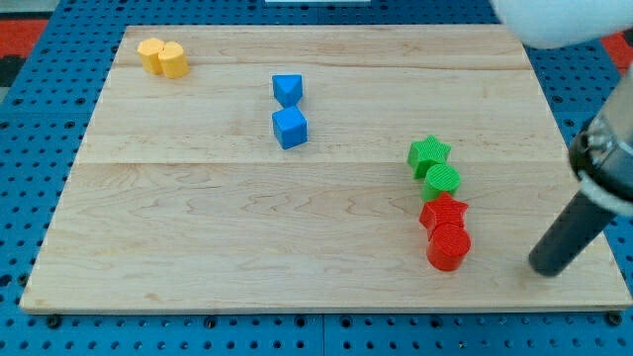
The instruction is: Nudge green star
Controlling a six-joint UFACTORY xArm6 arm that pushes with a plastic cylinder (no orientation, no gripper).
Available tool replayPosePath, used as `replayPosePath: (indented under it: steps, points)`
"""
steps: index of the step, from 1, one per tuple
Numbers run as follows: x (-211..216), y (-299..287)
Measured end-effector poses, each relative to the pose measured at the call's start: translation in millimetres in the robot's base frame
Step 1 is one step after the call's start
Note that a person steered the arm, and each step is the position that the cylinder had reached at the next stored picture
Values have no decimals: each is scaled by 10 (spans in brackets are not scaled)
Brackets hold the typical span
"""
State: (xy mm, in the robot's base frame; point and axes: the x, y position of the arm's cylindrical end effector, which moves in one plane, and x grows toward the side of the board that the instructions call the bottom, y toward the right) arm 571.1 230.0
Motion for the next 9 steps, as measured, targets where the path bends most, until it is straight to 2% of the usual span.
replayPosePath:
  steps: [1, 2, 3, 4, 5, 6, 9]
  points:
    - [-557, 144]
    - [-1501, -60]
    - [-2244, -779]
    - [-2206, -1707]
    - [-1741, -1721]
    - [-1683, -1398]
    - [-1644, -1226]
